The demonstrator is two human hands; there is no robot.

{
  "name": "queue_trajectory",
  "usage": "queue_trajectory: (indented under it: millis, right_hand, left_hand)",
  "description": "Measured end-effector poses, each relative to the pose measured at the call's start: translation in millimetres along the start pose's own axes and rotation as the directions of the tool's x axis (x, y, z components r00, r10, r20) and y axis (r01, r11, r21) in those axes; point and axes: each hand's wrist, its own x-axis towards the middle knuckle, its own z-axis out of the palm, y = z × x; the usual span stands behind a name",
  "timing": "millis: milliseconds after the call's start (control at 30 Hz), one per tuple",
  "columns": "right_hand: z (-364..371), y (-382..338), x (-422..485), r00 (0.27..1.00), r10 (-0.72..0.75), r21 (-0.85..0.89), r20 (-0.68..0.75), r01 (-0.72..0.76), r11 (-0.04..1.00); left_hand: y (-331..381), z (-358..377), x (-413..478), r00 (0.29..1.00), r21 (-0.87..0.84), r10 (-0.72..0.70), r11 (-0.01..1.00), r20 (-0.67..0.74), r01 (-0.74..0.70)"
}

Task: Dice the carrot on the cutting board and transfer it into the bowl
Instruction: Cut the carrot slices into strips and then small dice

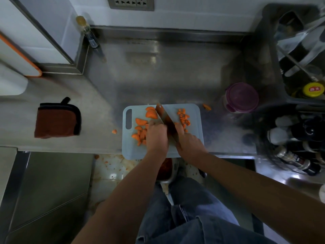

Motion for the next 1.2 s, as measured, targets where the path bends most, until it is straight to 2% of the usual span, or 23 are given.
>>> queue_trajectory:
  millis: [133,267,400,500,600,667,800,933,1000,1067,1200]
  right_hand:
    - [-7,6,7,0.997,0.058,0.128,-0.05,-0.051,0.991]
    - [-23,14,10,0.99,0.021,0.207,-0.138,0.008,0.978]
    - [-27,16,-4,0.997,-0.019,0.14,-0.072,0.029,0.99]
    - [-14,16,-20,0.998,-0.064,0.074,-0.001,0.064,0.995]
    - [-4,18,-31,0.997,-0.045,0.02,0.067,0.043,0.999]
    - [-4,23,-30,0.998,-0.01,0.014,0.057,0.009,1.0]
    - [-11,30,-22,0.994,0.097,0.096,-0.057,-0.091,0.991]
    - [-7,28,-23,1.0,-0.007,0.111,0.006,0.006,0.994]
    - [-4,27,-22,1.0,0.016,0.098,0.011,-0.017,0.995]
    - [-5,24,-18,0.997,0.063,0.134,-0.043,-0.057,0.989]
    - [-14,16,-10,0.994,0.071,0.206,-0.082,-0.052,0.977]
  left_hand:
    - [-4,1,1,0.999,0.027,0.036,0.999,0.035,-0.037]
    - [-16,6,3,0.997,0.171,0.07,0.983,0.01,-0.071]
    - [-24,1,0,0.994,0.317,0.108,0.942,0.012,-0.106]
    - [-23,1,-6,0.996,0.37,0.084,0.926,-0.006,-0.076]
    - [-20,3,-13,0.998,0.399,0.065,0.915,-0.011,-0.055]
    - [-20,3,-16,0.997,0.394,0.072,0.917,-0.02,-0.058]
    - [-20,3,-23,0.995,0.373,0.102,0.924,-0.017,-0.089]
    - [-24,2,-25,0.989,0.339,0.139,0.934,-0.042,-0.116]
    - [-28,2,-24,0.985,0.302,0.163,0.943,-0.053,-0.14]
    - [-34,-1,-20,0.985,0.251,0.164,0.957,-0.06,-0.145]
    - [-45,-13,-5,0.986,0.127,0.103,0.988,-0.129,-0.087]
